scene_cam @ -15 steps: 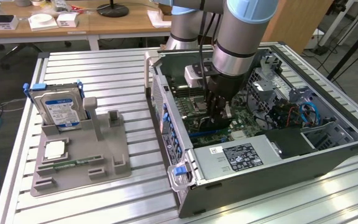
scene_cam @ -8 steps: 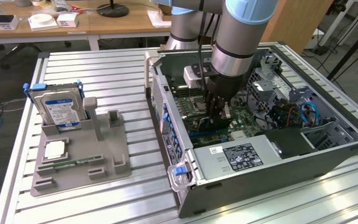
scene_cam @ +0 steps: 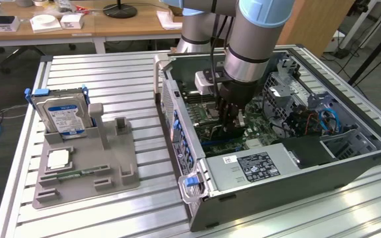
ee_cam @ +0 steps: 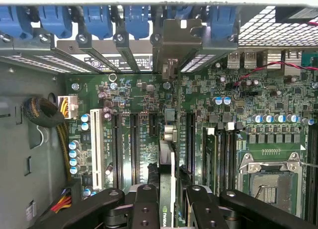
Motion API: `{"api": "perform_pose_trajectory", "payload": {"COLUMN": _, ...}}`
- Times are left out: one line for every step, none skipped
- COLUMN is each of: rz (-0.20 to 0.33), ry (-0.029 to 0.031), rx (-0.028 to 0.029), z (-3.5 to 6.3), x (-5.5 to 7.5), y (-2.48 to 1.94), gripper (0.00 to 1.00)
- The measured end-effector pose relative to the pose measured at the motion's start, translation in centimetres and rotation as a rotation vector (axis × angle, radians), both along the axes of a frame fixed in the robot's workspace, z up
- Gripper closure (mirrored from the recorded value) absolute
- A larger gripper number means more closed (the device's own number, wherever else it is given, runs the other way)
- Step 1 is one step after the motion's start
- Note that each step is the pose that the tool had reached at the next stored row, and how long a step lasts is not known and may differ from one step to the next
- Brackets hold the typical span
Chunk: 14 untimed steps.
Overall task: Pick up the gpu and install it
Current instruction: 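Insert the gpu into the slot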
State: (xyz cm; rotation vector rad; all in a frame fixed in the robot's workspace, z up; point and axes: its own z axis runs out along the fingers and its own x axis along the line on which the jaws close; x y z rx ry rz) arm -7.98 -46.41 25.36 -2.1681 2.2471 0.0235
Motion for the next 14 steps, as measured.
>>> {"api": "perform_pose_trajectory", "payload": {"rz": 0.000, "ry": 0.0000, "rx": 0.0001, "z": 0.00, "x": 0.00, "y": 0.00, "gripper": 0.74}}
{"api": "perform_pose_trajectory", "payload": {"rz": 0.000, "ry": -0.0001, "rx": 0.0002, "z": 0.00, "x": 0.00, "y": 0.00, "gripper": 0.74}}
{"api": "perform_pose_trajectory", "payload": {"rz": 0.000, "ry": -0.0001, "rx": 0.0003, "z": 0.01, "x": 0.00, "y": 0.00, "gripper": 0.74}}
{"api": "perform_pose_trajectory", "payload": {"rz": 0.000, "ry": 0.0000, "rx": 0.0002, "z": 0.08, "x": 0.00, "y": 0.01, "gripper": 0.74}}
{"api": "perform_pose_trajectory", "payload": {"rz": 0.000, "ry": 0.0001, "rx": 0.0000, "z": 0.19, "x": 0.00, "y": 0.01, "gripper": 0.74}}
{"api": "perform_pose_trajectory", "payload": {"rz": 0.000, "ry": 0.0001, "rx": -0.0005, "z": 0.27, "x": 0.00, "y": 0.00, "gripper": 0.74}}
{"api": "perform_pose_trajectory", "payload": {"rz": 0.000, "ry": 0.0000, "rx": -0.0004, "z": 0.29, "x": 0.00, "y": 0.01, "gripper": 0.74}}
{"api": "perform_pose_trajectory", "payload": {"rz": 0.000, "ry": -0.0001, "rx": -0.0004, "z": 0.28, "x": 0.00, "y": 0.01, "gripper": 0.74}}
{"api": "perform_pose_trajectory", "payload": {"rz": 0.000, "ry": -0.0001, "rx": -0.0003, "z": 0.28, "x": 0.00, "y": 0.01, "gripper": 0.74}}
{"api": "perform_pose_trajectory", "payload": {"rz": 0.000, "ry": 0.0000, "rx": -0.0005, "z": 0.29, "x": 0.00, "y": 0.00, "gripper": 0.74}}
{"api": "perform_pose_trajectory", "payload": {"rz": 0.000, "ry": 0.0000, "rx": -0.0005, "z": 0.29, "x": 0.00, "y": 0.00, "gripper": 0.74}}
{"api": "perform_pose_trajectory", "payload": {"rz": 0.000, "ry": 0.0000, "rx": -0.0006, "z": 0.29, "x": 0.00, "y": 0.00, "gripper": 0.74}}
{"api": "perform_pose_trajectory", "payload": {"rz": 0.000, "ry": 0.0001, "rx": -0.0007, "z": 0.30, "x": 0.00, "y": 0.02, "gripper": 0.74}}
{"api": "perform_pose_trajectory", "payload": {"rz": 0.000, "ry": 0.0001, "rx": -0.0008, "z": 0.31, "x": 0.00, "y": 0.06, "gripper": 0.74}}
